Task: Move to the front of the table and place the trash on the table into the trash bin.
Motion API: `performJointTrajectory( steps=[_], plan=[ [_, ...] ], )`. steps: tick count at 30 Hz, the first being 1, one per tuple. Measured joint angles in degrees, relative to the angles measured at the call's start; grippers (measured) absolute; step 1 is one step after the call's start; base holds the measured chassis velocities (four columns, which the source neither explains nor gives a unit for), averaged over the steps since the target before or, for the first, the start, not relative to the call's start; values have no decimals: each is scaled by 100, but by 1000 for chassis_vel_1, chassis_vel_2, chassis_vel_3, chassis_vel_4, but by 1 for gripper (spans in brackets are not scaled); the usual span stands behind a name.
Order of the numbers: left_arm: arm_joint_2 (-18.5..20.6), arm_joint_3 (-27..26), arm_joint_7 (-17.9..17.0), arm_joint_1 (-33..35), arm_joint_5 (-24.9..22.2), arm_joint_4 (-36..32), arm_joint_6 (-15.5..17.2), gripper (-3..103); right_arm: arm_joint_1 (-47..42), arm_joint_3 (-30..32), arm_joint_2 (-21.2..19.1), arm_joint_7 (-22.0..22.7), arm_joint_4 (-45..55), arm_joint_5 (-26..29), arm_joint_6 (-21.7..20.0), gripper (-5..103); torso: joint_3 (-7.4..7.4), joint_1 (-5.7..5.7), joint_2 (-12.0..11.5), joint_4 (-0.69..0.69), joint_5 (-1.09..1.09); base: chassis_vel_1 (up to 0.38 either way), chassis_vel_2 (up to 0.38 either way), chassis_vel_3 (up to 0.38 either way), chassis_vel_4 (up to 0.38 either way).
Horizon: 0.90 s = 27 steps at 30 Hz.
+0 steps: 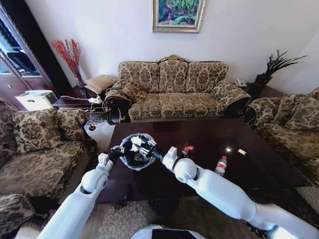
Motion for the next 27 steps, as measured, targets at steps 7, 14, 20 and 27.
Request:
performJointTrajectory(
  steps=[7,14,20,27],
  plan=[
    [2,-16,2,3,-5,-3,-4,1,2,-38,68,63,29,14,18,85,0,0,0,0,0,0,0,0,0],
    [-65,-113,-67,15,-11,58,-28,1,-225,566,-53,436,363,54,80,100,0,0,0,2,0,0,0,0,0],
    [-191,-182,-203,-87,-63,261,-28,1,-966,1454,-263,820,171,-254,116,100,0,0,0,0,1,0,0,0,0],
    [-228,-278,-280,-125,-179,314,-27,1,-1789,2934,0,880,-1408,-843,489,100,0,0,0,-3,1,0,0,0,0]
  ],
)
